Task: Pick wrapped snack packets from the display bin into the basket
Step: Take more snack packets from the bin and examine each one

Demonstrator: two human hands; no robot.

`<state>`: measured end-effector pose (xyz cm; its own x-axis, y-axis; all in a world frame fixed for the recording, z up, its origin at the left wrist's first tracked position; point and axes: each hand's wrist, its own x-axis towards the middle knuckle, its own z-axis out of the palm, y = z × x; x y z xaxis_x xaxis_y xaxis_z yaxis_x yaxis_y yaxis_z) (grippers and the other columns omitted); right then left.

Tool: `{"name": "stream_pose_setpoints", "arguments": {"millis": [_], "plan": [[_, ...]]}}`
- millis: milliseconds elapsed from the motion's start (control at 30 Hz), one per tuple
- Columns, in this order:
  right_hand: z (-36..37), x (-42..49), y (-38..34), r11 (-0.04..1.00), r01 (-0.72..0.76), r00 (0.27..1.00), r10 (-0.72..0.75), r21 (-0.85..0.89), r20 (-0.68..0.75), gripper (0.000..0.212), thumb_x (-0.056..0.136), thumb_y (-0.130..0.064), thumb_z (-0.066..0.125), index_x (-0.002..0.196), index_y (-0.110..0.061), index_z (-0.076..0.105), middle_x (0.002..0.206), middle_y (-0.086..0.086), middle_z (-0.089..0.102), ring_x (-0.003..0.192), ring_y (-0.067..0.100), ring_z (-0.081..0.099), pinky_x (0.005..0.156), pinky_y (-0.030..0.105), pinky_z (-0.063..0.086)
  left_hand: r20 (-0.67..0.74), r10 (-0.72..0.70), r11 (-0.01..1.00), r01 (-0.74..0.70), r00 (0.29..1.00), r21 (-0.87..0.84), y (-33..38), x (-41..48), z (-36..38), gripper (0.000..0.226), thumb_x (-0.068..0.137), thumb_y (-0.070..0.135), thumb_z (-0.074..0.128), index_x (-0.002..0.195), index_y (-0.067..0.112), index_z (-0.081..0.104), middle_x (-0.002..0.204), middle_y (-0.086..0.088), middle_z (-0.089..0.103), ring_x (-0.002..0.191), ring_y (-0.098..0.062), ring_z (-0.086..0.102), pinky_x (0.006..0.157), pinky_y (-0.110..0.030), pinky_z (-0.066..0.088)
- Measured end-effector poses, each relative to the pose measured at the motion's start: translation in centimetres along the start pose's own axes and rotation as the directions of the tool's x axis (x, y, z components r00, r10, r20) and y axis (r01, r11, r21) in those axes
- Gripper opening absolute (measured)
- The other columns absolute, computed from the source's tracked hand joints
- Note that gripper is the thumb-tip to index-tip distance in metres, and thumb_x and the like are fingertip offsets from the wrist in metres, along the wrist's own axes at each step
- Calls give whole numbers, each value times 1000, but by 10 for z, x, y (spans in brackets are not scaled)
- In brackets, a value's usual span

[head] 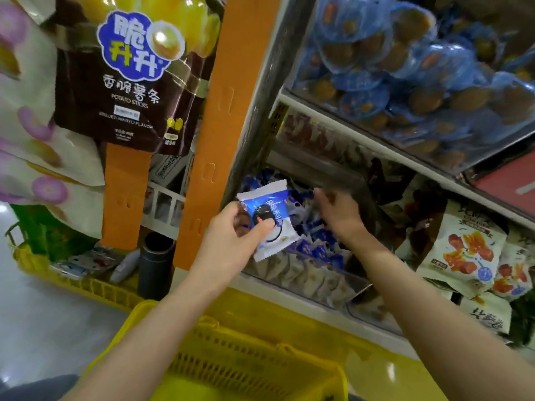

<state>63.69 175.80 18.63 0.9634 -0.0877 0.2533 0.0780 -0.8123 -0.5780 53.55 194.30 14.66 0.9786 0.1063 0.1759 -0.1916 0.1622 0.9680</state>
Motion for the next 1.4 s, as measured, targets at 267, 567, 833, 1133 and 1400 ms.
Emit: {"name": "stream_pose_setpoints", "arguments": {"millis": [267,567,833,1133,1400], "plan": [[33,68,33,968,-209,959,231,-140,166,34,93,-34,53,108,-3,56,108,16,59,86,29,61,74,27,47,60,-3,1000,2,998,30,-4,5,-8,24,83,21,66,105,24,58,97,12,66,84,11,60,62,-4,46],[41,68,47,958,-279,941,261,58,216,37,88,-8,60,122,4,51,110,22,57,81,21,56,48,13,49,37,-38,999,37,999,15,-3,7,-7,22,83,21,66,101,29,58,97,11,67,88,1,64,70,-11,51],[17,50,26,971,-104,978,139,-215,153,31,98,-28,42,114,-7,58,114,16,61,97,24,58,85,29,43,53,-40,998,38,998,48,-6,2,1,22,84,22,65,106,23,59,96,9,67,82,6,63,64,-9,49],[-18,-88,-34,890,69,891,-258,450,374,15,94,-25,51,103,-24,63,96,-13,71,92,1,65,77,13,49,117,8,993,-22,993,117,-3,-4,16,20,88,23,60,108,26,59,100,13,66,91,5,62,77,-12,50],[-35,-79,-12,850,-203,964,86,486,252,14,90,-23,58,102,-18,63,96,2,72,83,12,69,72,23,55,197,205,793,-280,959,540,0,-6,15,33,94,32,47,127,31,44,107,19,53,98,6,48,84,-10,37]]}}
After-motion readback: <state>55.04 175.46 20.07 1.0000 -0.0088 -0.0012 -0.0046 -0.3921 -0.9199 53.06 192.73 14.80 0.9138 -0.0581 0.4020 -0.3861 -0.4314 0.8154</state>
